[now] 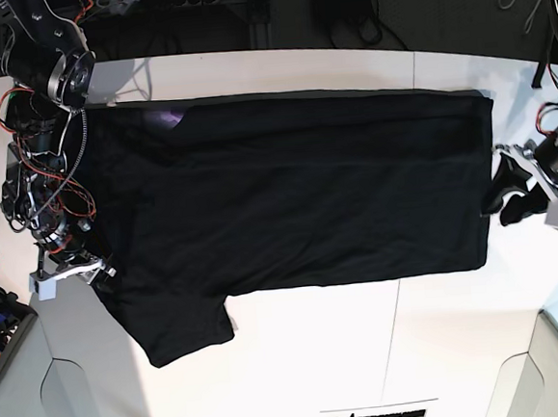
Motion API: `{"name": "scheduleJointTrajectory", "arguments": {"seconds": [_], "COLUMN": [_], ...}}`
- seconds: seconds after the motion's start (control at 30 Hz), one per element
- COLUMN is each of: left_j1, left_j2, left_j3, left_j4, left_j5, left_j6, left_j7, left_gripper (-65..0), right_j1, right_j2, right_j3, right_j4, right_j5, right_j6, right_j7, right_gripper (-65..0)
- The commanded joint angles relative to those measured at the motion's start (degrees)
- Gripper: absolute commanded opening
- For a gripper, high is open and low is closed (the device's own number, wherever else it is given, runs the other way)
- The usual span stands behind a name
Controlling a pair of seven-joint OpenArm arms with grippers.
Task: Layout the t-shirt on the table in an organized manner, then fold the t-shirt properly
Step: 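Lift the folded edge and fold the shirt over again lengthwise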
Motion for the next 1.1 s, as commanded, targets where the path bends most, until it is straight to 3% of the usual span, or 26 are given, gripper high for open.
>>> {"name": "scheduleJointTrajectory", "arguments": {"seconds": [0.0,0.13,0.27,0.4,0.57,0.8,0.93,1.07], "left_j1": [-3.48,-13.86,-24.02,-31.67,-35.63,-35.74,-36.26,-36.79], "left_j2": [-1.38,-1.22,-0.04,2.95,6.56,9.01,9.03,9.03], "left_j3": [0.02,4.96,11.23,14.32,14.38,14.38,14.38,14.38], "left_j4": [-1.73,-14.36,-29.22,-41.53,-49.94,-51.41,-51.39,-51.39], "left_j5": [-1.25,0.20,4.68,6.56,8.41,10.80,10.78,10.71], "left_j6": [-0.01,0.07,3.89,6.60,7.67,7.65,7.15,3.96], "left_j7": [-1.40,-2.60,-6.78,-6.86,-7.21,-7.43,-7.72,-7.96], "left_gripper": [-34.5,-34.4,-34.3,-34.3,-34.3,-35.2,-47.8,-58.7], "right_j1": [1.05,0.70,0.74,0.74,0.76,1.07,1.07,1.79], "right_j2": [0.46,0.44,0.44,0.44,0.46,0.48,0.48,0.42], "right_j3": [-0.07,-0.07,-0.07,-0.07,-0.07,-0.07,-0.07,-0.07], "right_j4": [0.68,0.68,0.68,0.68,0.68,0.68,0.68,0.68], "right_j5": [0.04,0.02,0.04,0.04,0.04,0.07,0.00,-0.72], "right_j6": [0.11,0.11,0.13,0.11,0.11,0.11,0.07,-0.74], "right_j7": [-0.61,-0.68,-0.87,-0.87,-0.83,-0.28,2.86,4.17], "right_gripper": [-37.4,-37.4,-37.4,-37.4,-37.4,-37.4,-37.4,-38.0]}}
